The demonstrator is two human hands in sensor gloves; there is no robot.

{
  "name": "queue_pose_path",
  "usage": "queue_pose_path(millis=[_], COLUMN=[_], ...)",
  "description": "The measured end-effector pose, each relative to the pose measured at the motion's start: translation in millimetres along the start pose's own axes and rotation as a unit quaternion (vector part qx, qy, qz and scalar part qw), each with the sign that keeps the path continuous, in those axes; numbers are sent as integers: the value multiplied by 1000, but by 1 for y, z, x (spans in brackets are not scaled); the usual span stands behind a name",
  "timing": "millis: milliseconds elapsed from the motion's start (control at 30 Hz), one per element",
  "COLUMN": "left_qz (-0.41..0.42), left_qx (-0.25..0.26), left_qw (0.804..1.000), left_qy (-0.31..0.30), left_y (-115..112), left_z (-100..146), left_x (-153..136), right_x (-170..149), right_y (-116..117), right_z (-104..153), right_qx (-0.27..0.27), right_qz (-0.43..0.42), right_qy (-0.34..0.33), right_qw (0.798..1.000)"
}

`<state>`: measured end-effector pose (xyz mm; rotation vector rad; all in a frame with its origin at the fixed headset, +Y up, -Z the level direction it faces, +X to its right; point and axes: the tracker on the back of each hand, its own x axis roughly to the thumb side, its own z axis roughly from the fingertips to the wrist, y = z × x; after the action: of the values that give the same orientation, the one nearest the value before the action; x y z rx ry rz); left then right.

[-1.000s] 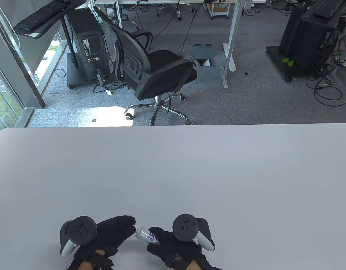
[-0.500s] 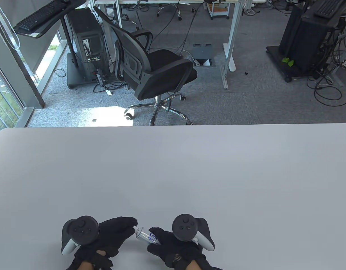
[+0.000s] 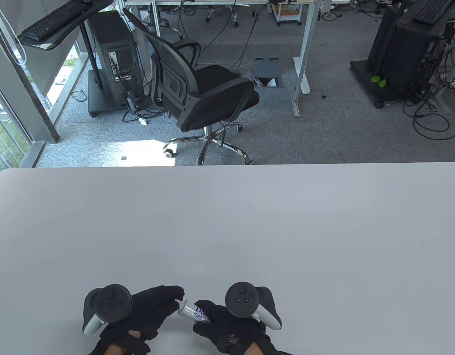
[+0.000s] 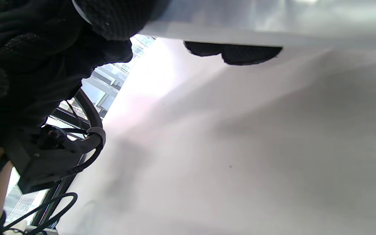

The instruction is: Screw tube cap onto toothpaste tube (Screw with left hand)

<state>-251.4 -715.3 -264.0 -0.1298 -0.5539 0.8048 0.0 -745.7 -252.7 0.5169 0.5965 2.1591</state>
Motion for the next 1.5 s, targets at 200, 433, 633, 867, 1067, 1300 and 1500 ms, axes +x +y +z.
queue_pose_path(millis=[200,433,633,867,1067,1300,1500], left_qz=[-35,-19,16,-48,-48,-53,-30], left_qx=[24,15,67,53,37,32,40], left_qw=[999,999,997,997,998,998,999], left_qy=[34,-23,-22,2,12,18,10], left_y=[0,4,8,13,7,2,4], left_z=[2,0,5,6,2,2,6], left_x=[-4,2,-4,-9,-11,-7,1], right_x=[2,2,8,-37,-113,-169,-158], right_y=[0,2,-21,-105,-160,-164,-169], right_z=[0,-1,8,45,84,109,120], right_qx=[-4,18,-7,-188,-274,-258,-290], right_qz=[8,-9,-20,104,173,199,170], right_qy=[-1,-9,-17,135,351,481,460], right_qw=[1000,1000,1000,967,878,814,822])
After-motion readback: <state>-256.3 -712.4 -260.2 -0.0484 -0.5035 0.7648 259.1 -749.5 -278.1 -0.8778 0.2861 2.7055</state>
